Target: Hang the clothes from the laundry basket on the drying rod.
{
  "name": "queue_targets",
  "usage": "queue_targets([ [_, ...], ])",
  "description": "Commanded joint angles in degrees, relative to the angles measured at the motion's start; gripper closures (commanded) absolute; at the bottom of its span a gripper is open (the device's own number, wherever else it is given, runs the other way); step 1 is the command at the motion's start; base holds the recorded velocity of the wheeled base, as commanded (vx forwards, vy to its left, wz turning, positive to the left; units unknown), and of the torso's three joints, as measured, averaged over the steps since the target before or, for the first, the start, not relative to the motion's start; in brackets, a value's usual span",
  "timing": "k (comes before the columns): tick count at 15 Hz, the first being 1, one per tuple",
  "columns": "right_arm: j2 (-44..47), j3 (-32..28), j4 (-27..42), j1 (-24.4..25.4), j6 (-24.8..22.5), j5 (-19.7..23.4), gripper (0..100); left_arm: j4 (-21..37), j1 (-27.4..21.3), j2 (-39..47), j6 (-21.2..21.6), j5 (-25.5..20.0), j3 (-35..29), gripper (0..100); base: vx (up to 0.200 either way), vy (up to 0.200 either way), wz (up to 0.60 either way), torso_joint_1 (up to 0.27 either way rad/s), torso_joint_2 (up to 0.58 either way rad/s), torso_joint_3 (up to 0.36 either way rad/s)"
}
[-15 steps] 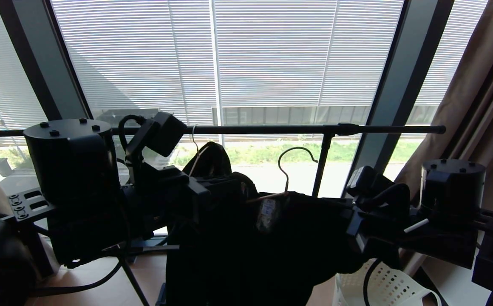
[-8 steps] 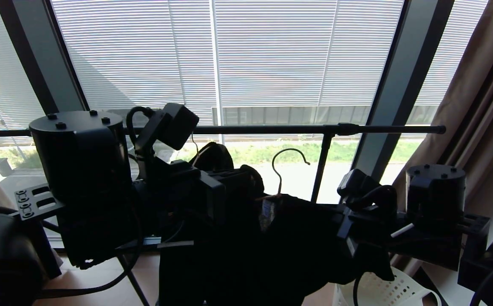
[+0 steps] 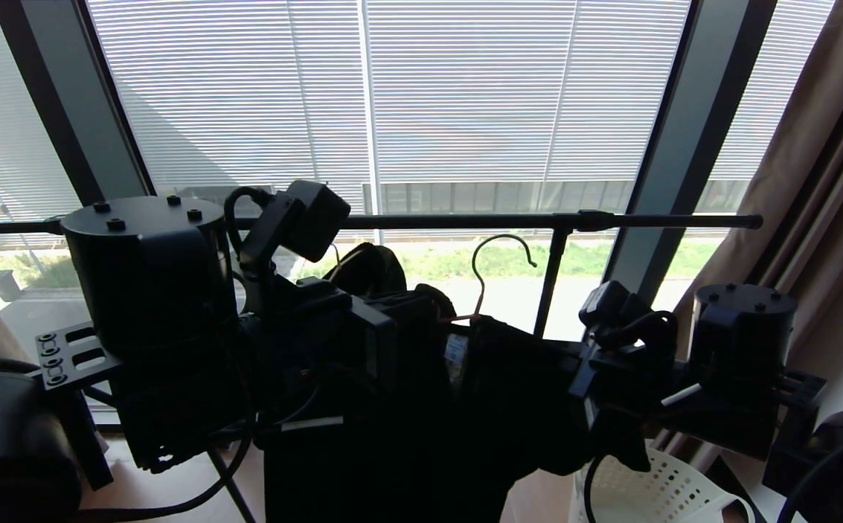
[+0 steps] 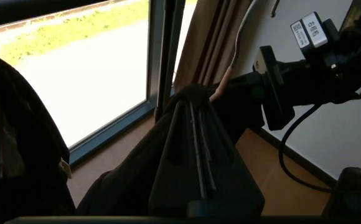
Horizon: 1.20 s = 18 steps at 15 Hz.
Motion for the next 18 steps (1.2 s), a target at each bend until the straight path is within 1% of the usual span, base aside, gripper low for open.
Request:
queue_targets([
  [1, 0.3, -0.1, 0.0, 0.0, 0.0, 0.0, 100, -1.3, 0.0, 0.0, 0.0, -0.1, 0.8, 100, 0.000, 0.000, 0.00, 0.000, 0.00, 0.000],
  [4, 0.3, -0.2, 0.0, 0.0, 0.1, 0.0, 100, -2.1, 0.0, 0.0, -0.1, -0.2, 2.5, 100, 0.000, 0.000, 0.00, 0.000, 0.00, 0.000],
  [5, 0.2, -0.2, 0.0, 0.0, 0.1, 0.0, 100, -2.1, 0.0, -0.2, 0.1, -0.3, 2.8, 0, 0.000, 0.000, 0.00, 0.000, 0.00, 0.000],
  [9, 0.4, -0.3, 0.0, -0.2, 0.1, 0.0, 100, -5.1, 0.0, -0.7, 0.4, -0.3, 4.5, 0, 0.000, 0.000, 0.00, 0.000, 0.00, 0.000],
  [10, 0.3, -0.4, 0.0, -0.4, 0.1, 0.0, 100, -6.8, 0.1, -1.4, 0.3, -0.3, 5.6, 0, 0.000, 0.000, 0.00, 0.000, 0.00, 0.000],
  [12, 0.0, -0.8, -0.1, -2.4, 0.5, 0.2, 100, -11.0, 0.6, -2.9, 0.2, -0.2, 8.3, 0, 0.000, 0.000, 0.00, 0.000, 0.00, 0.000],
  [13, 0.0, -0.9, -0.1, -3.1, 0.4, 0.6, 100, -12.1, 1.0, -3.5, 0.2, -0.2, 9.3, 0, 0.000, 0.000, 0.00, 0.000, 0.00, 0.000],
  [15, 0.1, -1.1, -0.1, -5.3, 0.4, 2.8, 100, -16.3, 3.2, -4.8, 0.4, -0.7, 13.0, 0, 0.000, 0.000, 0.00, 0.000, 0.00, 0.000],
  [16, 0.0, -1.1, -0.1, -6.5, 0.4, 4.1, 100, -17.7, 5.8, -5.7, 0.5, -2.7, 15.5, 0, 0.000, 0.000, 0.00, 0.000, 0.00, 0.000],
  [17, 0.0, -1.1, 0.0, -7.1, 0.4, 4.9, 100, -17.7, 7.0, -6.6, 0.5, -5.1, 16.5, 0, 0.000, 0.000, 0.00, 0.000, 0.00, 0.000],
  [18, 0.1, -1.0, 0.0, -8.2, 0.3, 7.4, 100, -17.7, 11.5, -8.2, 0.5, -13.4, 18.8, 0, 0.000, 0.000, 0.00, 0.000, 0.00, 0.000],
])
